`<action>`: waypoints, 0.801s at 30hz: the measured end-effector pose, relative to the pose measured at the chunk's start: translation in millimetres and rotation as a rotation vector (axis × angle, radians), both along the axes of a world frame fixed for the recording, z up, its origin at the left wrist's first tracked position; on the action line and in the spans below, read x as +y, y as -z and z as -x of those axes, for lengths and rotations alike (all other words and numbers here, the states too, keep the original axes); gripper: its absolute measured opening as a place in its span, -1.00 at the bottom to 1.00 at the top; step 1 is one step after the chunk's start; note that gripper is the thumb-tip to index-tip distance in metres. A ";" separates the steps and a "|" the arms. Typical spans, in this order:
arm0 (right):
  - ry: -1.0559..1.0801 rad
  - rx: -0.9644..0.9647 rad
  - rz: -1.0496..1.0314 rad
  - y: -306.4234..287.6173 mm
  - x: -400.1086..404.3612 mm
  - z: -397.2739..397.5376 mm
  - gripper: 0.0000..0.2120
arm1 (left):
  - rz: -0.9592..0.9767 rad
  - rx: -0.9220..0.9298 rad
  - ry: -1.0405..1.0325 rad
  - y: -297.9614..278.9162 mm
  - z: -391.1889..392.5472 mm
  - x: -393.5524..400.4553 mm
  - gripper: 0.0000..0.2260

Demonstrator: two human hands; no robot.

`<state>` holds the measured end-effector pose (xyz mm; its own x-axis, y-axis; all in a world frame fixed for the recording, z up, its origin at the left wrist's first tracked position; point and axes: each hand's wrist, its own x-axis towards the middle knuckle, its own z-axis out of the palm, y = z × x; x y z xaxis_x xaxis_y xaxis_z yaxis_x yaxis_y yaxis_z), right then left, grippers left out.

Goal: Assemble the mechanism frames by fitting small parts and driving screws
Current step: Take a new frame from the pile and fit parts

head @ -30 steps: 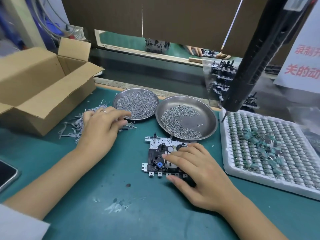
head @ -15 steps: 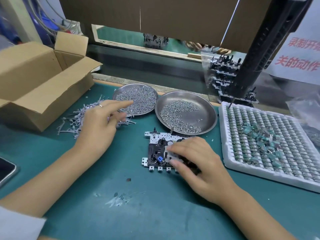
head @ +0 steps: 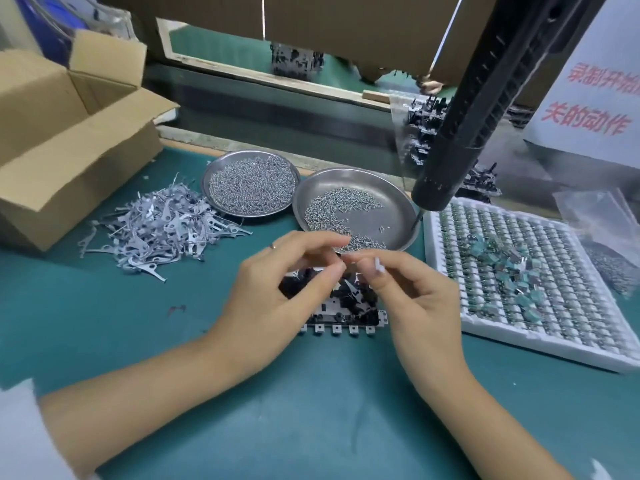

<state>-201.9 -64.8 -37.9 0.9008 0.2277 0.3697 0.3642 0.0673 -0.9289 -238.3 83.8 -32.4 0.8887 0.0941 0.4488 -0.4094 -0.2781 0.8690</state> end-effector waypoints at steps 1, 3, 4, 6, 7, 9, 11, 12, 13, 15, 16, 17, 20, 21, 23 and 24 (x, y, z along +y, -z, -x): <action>0.012 -0.017 0.046 -0.5 -0.6 -1.7 -0.91 | -0.171 -0.085 -0.047 1.1 0.3 2.6 -0.79; 0.038 -0.130 0.183 0.1 -1.4 -3.8 -0.89 | -0.393 -0.201 -0.103 2.2 -0.6 6.7 -0.76; 0.051 -0.214 0.260 0.9 -1.7 -4.7 -0.86 | -0.421 -0.210 -0.105 1.7 -1.3 8.2 -0.76; 0.083 -0.365 0.409 2.2 -1.6 -6.1 -0.82 | -0.385 -0.185 -0.082 0.1 -2.8 10.3 -0.80; 0.098 -0.416 0.464 2.8 -1.5 -6.8 -0.82 | -0.367 -0.182 -0.076 -0.3 -3.4 11.3 -0.81; 0.098 -0.465 0.517 3.2 -1.5 -7.8 -0.81 | -0.343 -0.186 -0.068 -0.8 -4.4 13.6 -0.81; 0.080 -0.431 0.538 4.0 -2.5 -8.1 -0.82 | -0.320 -0.182 -0.038 -1.6 -4.8 14.3 -0.81; 0.065 -0.404 0.540 4.9 -3.1 -8.3 -0.83 | -0.334 -0.189 -0.028 -1.6 -4.8 14.0 -0.82; 0.048 -0.389 0.543 5.7 -3.8 -8.4 -0.82 | -0.365 -0.197 -0.025 -1.3 -4.8 13.4 -0.83; 0.029 -0.384 0.544 6.0 -5.6 -9.5 -0.78 | -0.394 -0.181 -0.020 -1.3 -5.3 14.1 -0.86; 0.024 -0.381 0.539 5.4 -7.0 -11.0 -0.76 | -0.380 -0.160 -0.017 -2.0 -5.8 15.4 -0.88; 0.022 -0.378 0.534 4.9 -8.3 -12.1 -0.75 | -0.362 -0.137 -0.012 -2.5 -6.3 17.2 -0.92; 0.021 -0.337 0.505 3.4 -10.7 -13.6 -0.80 | -0.323 -0.065 0.003 -3.7 -8.2 21.5 -0.90; 0.018 -0.303 0.489 2.9 -10.7 -13.2 -0.83 | -0.318 -0.044 0.015 -3.9 -8.9 22.3 -0.88; 0.020 -0.239 0.474 2.3 -10.2 -11.6 -0.86 | -0.307 -0.012 0.057 -4.0 -10.1 23.6 -0.88; 0.024 -0.221 0.484 2.1 -10.1 -11.4 -0.87 | -0.308 -0.007 0.067 -3.6 -10.2 24.1 -0.89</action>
<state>-190.5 -74.9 -40.0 0.8204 0.3999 0.4087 0.5508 -0.3606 -0.7527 -228.2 107.9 -28.8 0.8851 -0.1063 0.4532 -0.4415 -0.5001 0.7449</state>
